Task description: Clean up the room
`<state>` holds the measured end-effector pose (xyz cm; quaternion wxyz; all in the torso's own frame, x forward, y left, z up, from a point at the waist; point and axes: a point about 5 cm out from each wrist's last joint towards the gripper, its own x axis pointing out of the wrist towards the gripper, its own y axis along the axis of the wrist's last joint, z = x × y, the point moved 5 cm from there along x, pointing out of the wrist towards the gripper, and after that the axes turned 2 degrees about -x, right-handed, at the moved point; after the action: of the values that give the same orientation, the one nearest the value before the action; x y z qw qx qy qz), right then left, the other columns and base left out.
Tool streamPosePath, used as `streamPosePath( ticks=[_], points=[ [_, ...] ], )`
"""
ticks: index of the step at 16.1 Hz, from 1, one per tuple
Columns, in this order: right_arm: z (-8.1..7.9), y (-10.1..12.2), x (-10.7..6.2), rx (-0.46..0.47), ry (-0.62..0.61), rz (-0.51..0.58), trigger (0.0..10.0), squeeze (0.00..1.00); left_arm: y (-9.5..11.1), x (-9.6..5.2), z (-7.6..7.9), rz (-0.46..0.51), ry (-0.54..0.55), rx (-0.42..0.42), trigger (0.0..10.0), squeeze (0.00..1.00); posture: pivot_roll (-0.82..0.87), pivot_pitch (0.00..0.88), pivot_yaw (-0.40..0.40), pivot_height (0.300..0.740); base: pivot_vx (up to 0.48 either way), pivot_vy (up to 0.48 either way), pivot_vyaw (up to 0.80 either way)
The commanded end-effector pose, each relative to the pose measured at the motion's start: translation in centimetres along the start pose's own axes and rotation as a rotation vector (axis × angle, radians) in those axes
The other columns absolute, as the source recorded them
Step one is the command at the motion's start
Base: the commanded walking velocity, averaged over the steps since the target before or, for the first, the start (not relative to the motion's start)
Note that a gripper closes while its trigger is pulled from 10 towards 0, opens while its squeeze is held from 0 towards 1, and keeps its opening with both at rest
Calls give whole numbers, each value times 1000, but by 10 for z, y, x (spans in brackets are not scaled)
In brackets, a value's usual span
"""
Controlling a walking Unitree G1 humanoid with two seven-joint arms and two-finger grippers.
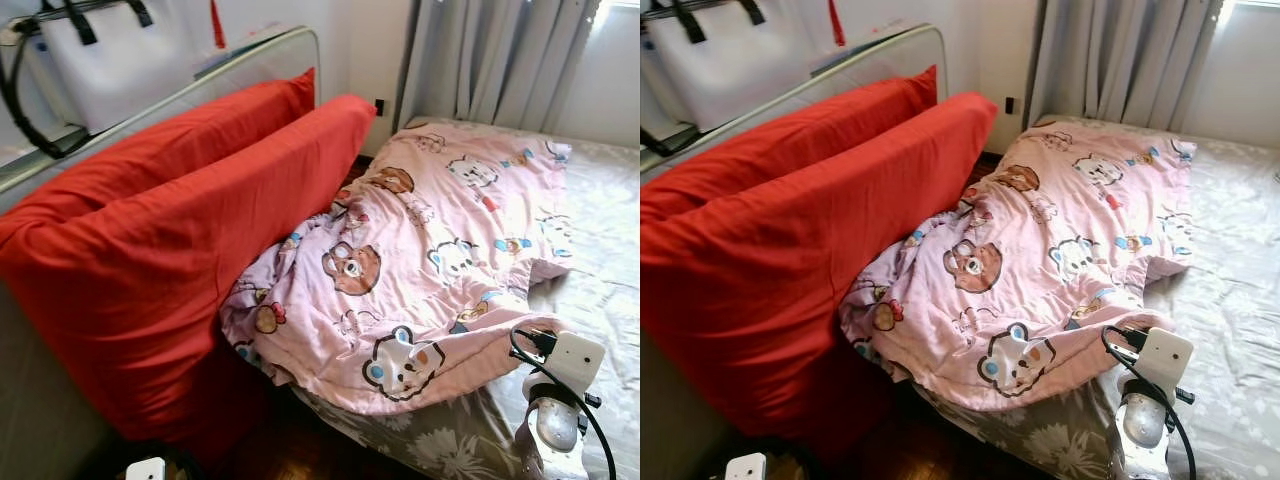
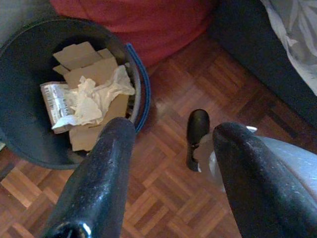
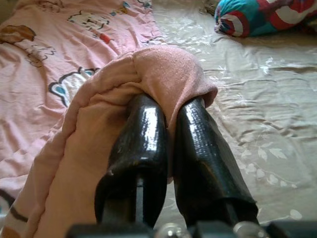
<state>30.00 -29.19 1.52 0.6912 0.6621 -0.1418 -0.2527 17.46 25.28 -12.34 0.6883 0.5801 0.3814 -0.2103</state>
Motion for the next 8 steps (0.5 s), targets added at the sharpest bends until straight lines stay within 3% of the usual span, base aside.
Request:
streamPosePath(
  ticks=[1,7,8],
  points=[
    [3,10,3,9,-14,40,10000,0,-4,-1,1,-8,-4,28,10000,0,29,27,54,740,-289,0,0],
    [12,20,3,-5,-64,92,10000,0,6,4,13,15,-21,36,10000,0,27,32,58,740,0,0,0],
    [11,22,3,-14,-60,104,10000,0,7,4,13,16,-22,37,10000,0,26,33,58,740,-285,0,0]
  ],
)
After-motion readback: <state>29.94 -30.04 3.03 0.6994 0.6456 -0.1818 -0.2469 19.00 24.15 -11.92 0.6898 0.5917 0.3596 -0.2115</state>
